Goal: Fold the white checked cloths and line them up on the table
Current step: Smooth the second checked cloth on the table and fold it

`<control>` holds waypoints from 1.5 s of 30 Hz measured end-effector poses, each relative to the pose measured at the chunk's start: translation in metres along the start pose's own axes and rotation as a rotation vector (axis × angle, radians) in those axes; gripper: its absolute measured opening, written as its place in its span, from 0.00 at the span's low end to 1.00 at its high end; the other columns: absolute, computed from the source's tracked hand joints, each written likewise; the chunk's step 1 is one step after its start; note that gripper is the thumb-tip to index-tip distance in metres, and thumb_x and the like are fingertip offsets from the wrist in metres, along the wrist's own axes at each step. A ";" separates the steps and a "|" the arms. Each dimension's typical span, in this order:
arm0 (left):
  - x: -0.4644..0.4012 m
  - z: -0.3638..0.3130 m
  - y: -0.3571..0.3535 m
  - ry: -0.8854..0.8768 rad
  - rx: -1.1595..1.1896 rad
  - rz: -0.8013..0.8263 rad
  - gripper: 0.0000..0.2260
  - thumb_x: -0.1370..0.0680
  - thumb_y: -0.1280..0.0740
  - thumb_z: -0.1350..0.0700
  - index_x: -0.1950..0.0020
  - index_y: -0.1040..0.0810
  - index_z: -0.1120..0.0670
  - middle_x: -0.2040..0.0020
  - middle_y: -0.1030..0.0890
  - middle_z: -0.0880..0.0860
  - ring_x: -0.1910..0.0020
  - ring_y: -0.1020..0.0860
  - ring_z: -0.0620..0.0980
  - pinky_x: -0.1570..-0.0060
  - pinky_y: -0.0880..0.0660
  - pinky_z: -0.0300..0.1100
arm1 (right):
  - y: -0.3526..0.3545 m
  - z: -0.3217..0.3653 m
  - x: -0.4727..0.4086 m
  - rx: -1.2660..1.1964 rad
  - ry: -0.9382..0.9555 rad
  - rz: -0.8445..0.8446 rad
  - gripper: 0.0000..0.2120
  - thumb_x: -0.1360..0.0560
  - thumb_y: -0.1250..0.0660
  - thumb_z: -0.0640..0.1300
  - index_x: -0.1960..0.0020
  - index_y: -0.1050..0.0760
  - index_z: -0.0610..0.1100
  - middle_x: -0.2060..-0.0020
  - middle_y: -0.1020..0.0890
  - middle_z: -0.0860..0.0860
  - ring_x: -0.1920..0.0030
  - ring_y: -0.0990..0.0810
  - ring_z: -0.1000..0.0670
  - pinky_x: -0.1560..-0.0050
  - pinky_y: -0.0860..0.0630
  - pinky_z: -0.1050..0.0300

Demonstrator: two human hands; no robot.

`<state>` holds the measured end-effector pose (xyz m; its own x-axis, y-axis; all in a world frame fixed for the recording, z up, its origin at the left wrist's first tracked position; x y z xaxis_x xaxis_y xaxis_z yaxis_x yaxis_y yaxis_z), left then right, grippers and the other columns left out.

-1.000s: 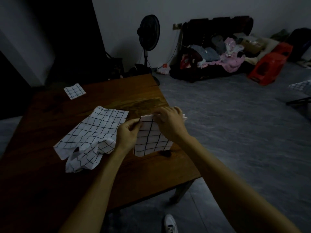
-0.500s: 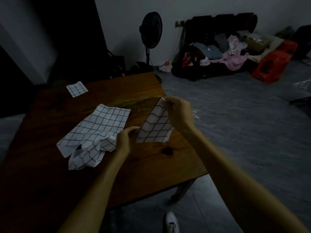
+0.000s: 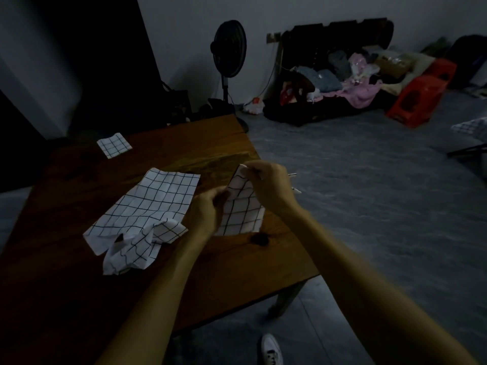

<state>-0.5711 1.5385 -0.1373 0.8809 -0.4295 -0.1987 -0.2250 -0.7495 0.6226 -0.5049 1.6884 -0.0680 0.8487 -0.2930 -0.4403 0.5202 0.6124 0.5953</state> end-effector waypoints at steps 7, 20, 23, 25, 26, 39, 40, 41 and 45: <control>-0.002 0.008 0.010 0.067 -0.012 -0.030 0.11 0.21 0.37 0.56 0.41 0.21 0.55 0.46 0.18 0.54 0.46 0.22 0.53 0.48 0.24 0.46 | 0.005 -0.009 -0.004 -0.058 -0.090 -0.111 0.09 0.23 0.35 0.39 0.45 0.19 0.41 0.51 0.16 0.47 0.55 0.22 0.56 0.55 0.24 0.64; -0.020 -0.018 0.009 0.194 0.156 -0.014 0.16 0.21 0.38 0.46 0.66 0.28 0.52 0.70 0.28 0.52 0.71 0.32 0.47 0.69 0.37 0.40 | 0.007 -0.009 0.002 -0.221 -0.120 -0.134 0.07 0.23 0.34 0.40 0.47 0.19 0.41 0.57 0.19 0.54 0.56 0.19 0.54 0.57 0.21 0.60; -0.025 -0.023 0.006 0.278 0.245 -0.030 0.14 0.21 0.39 0.46 0.56 0.23 0.55 0.62 0.24 0.52 0.63 0.28 0.48 0.64 0.32 0.41 | 0.005 -0.006 0.012 -0.230 -0.104 -0.081 0.08 0.23 0.34 0.44 0.48 0.19 0.42 0.57 0.17 0.52 0.57 0.19 0.55 0.58 0.20 0.56; -0.026 -0.028 0.006 0.319 0.313 -0.032 0.10 0.19 0.42 0.51 0.51 0.23 0.53 0.59 0.24 0.48 0.59 0.26 0.46 0.63 0.29 0.40 | 0.005 -0.007 0.017 -0.236 -0.106 0.117 0.10 0.21 0.37 0.47 0.47 0.20 0.44 0.54 0.18 0.52 0.54 0.21 0.57 0.57 0.22 0.60; -0.026 -0.030 0.006 0.321 0.323 -0.035 0.09 0.18 0.43 0.54 0.51 0.23 0.52 0.59 0.24 0.47 0.58 0.26 0.46 0.62 0.29 0.40 | 0.006 -0.008 0.019 -0.245 -0.124 0.248 0.12 0.22 0.39 0.46 0.45 0.20 0.44 0.51 0.18 0.52 0.52 0.21 0.58 0.54 0.24 0.61; -0.013 -0.050 0.009 0.066 0.393 0.249 0.13 0.17 0.46 0.57 0.47 0.24 0.59 0.57 0.22 0.58 0.61 0.25 0.50 0.63 0.27 0.35 | -0.014 -0.024 0.015 0.085 -0.101 0.070 0.14 0.22 0.38 0.42 0.37 0.24 0.46 0.43 0.20 0.48 0.43 0.24 0.47 0.42 0.26 0.44; -0.012 -0.053 0.009 0.064 0.408 0.255 0.13 0.17 0.47 0.56 0.48 0.24 0.59 0.58 0.24 0.54 0.61 0.26 0.47 0.64 0.28 0.33 | -0.014 -0.024 0.015 0.093 -0.098 0.073 0.13 0.22 0.38 0.42 0.39 0.23 0.46 0.46 0.18 0.49 0.46 0.22 0.48 0.44 0.25 0.43; -0.011 -0.053 0.008 0.077 0.427 0.258 0.14 0.17 0.47 0.54 0.48 0.24 0.57 0.58 0.25 0.51 0.60 0.27 0.44 0.62 0.29 0.33 | -0.014 -0.024 0.015 0.090 -0.092 0.063 0.12 0.22 0.38 0.42 0.41 0.21 0.45 0.49 0.17 0.49 0.49 0.21 0.48 0.47 0.24 0.43; -0.007 -0.055 0.010 0.053 0.349 0.208 0.15 0.19 0.45 0.47 0.51 0.24 0.56 0.60 0.25 0.49 0.61 0.28 0.42 0.62 0.32 0.35 | -0.010 -0.025 0.019 0.061 -0.132 0.049 0.11 0.23 0.37 0.42 0.44 0.19 0.44 0.53 0.15 0.48 0.54 0.19 0.49 0.52 0.22 0.46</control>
<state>-0.5568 1.5622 -0.0882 0.8202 -0.5698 -0.0506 -0.5199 -0.7795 0.3493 -0.4967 1.6951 -0.0995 0.8762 -0.3603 -0.3202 0.4795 0.5835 0.6555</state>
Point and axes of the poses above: each hand's wrist, its own x-axis away from the middle knuckle, its own y-axis out of the back of the hand, z = x × y, the point moved 1 cm from there along -x, towards the middle knuckle
